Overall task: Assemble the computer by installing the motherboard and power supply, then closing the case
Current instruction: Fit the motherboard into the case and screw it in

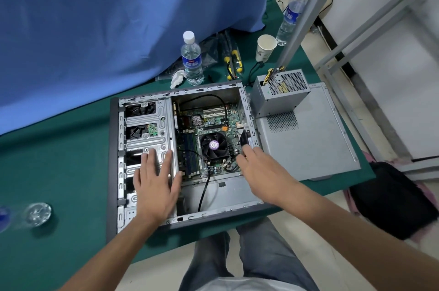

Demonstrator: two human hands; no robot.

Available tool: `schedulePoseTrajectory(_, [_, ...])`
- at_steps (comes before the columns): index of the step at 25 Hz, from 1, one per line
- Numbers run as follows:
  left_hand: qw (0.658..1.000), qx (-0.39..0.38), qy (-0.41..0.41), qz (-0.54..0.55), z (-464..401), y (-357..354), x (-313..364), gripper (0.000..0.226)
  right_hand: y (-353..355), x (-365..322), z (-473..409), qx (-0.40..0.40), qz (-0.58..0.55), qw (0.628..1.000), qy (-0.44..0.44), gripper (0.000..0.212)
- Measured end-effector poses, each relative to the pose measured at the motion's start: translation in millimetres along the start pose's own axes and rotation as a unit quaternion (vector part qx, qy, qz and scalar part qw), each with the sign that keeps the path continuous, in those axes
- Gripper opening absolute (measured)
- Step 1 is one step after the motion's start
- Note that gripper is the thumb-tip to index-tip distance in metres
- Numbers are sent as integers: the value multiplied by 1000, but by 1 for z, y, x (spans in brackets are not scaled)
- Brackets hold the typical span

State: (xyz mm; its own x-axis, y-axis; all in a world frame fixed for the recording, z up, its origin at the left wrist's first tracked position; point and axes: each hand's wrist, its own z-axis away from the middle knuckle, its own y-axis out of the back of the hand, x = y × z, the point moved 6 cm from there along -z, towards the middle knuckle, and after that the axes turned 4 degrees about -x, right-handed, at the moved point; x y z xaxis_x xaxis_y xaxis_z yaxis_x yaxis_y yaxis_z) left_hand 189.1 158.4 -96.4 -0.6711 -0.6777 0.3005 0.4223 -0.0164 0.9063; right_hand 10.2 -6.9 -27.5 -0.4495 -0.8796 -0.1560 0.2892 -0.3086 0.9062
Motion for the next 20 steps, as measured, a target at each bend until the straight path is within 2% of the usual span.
schedulePoseTrajectory(2, [999,18,-9,-28,0,-4,0,67,2,-2,-5,-20,35,999,27,32])
schedulePoseTrajectory(5, [999,24,-6,-45,-1,-7,-1,66,8,2,-12,-24,65,998,5,11])
schedulePoseTrajectory(8, [998,29,-7,-50,-1,-7,-1,66,13,10,-23,-30,103,994,-23,21])
schedulePoseTrajectory(12, [998,37,-7,-57,-1,-4,-1,67,25,14,-37,-75,29,997,1,20])
schedulePoseTrajectory(14, [998,41,-5,-56,-1,-4,-1,68,27,11,-36,-57,90,994,9,15])
schedulePoseTrajectory(16, [997,46,-2,-58,-2,-3,0,68,24,10,-34,-47,144,988,-13,31])
schedulePoseTrajectory(17, [997,46,-1,-58,-3,-3,0,68,21,10,-34,-57,143,988,-18,35])
schedulePoseTrajectory(19, [997,47,-3,-53,-2,-3,0,69,23,10,-36,-93,102,990,-24,22])
schedulePoseTrajectory(20, [997,49,-3,-51,-1,-3,0,69,26,11,-39,-107,82,991,-20,31])
